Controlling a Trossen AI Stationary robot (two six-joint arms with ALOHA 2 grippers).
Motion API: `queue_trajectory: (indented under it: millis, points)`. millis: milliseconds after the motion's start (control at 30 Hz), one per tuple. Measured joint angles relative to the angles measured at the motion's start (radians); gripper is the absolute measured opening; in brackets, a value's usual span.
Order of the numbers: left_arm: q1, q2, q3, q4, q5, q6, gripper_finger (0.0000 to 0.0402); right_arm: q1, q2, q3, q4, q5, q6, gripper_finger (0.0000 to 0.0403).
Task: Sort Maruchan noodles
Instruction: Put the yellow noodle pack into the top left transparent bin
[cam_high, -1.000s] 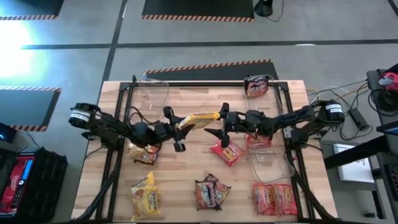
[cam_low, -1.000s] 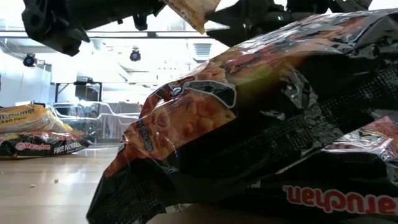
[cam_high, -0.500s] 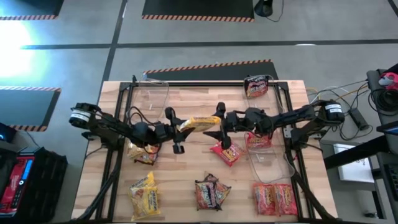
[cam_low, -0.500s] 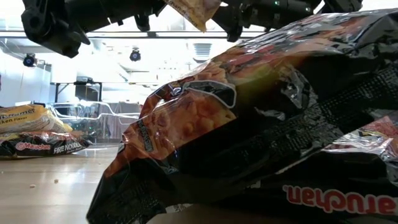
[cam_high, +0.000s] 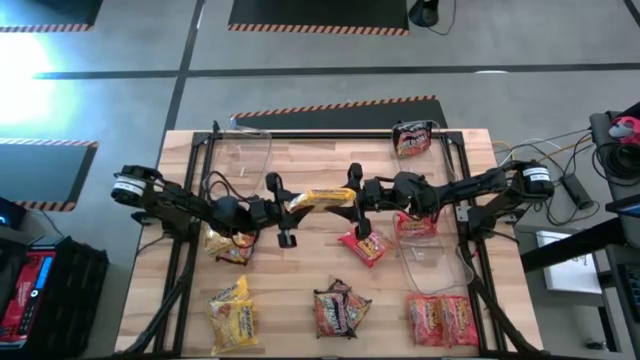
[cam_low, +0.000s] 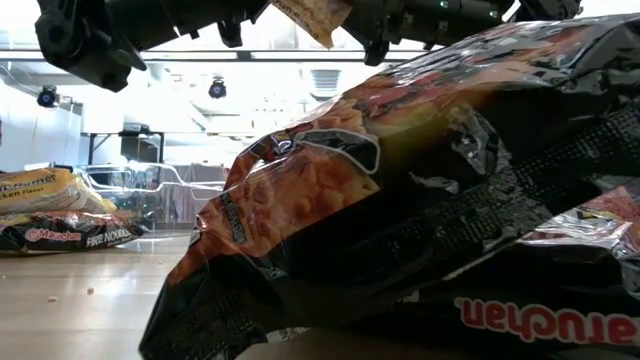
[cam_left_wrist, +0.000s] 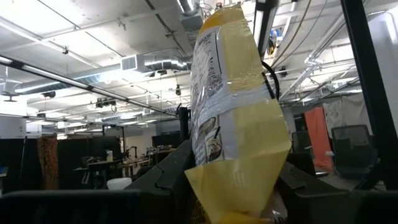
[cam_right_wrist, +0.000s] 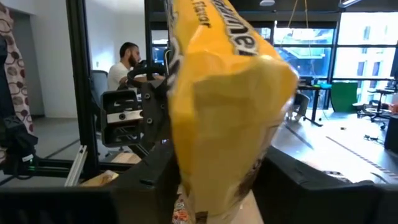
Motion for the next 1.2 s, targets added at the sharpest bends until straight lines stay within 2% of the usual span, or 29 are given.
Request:
queue_trajectory:
  millis: [167, 433, 667, 767, 900, 1100, 1200]
  points:
    - [0.0, 0.0, 0.001, 0.001, 0.0, -0.001, 0.0121, 0.0, 0.0, 0.0, -0.001, -0.002, -0.005, 0.0113]
    - [0.0, 0.0, 0.0, -0.017, -0.004, -0.064, 0.0137, 0.0, 0.0, 0.0, -0.006, -0.002, -0.01, 0.0127]
    - [0.0, 0.0, -0.001, -0.08, -0.004, -0.077, 0.0183, -0.004, -0.004, 0.0, -0.027, -0.001, -0.019, 0.0115]
    - [0.0, -0.005, -0.003, -0.107, -0.005, -0.044, 0.0209, -0.017, -0.026, 0.001, -0.11, 0.005, -0.022, 0.0115]
    - [0.002, -0.039, -0.006, -0.222, -0.024, -0.034, 0.0242, -0.043, -0.07, 0.01, -0.245, 0.0, -0.025, 0.0118]
    - [0.0, -0.102, -0.009, -0.405, -0.163, 0.0, 0.027, -0.071, -0.139, 0.039, -0.515, 0.018, -0.036, 0.0116]
    - [0.0, -0.148, -0.008, -0.542, -0.183, -0.004, 0.0272, -0.075, -0.158, 0.072, -0.687, 0.016, -0.035, 0.0118]
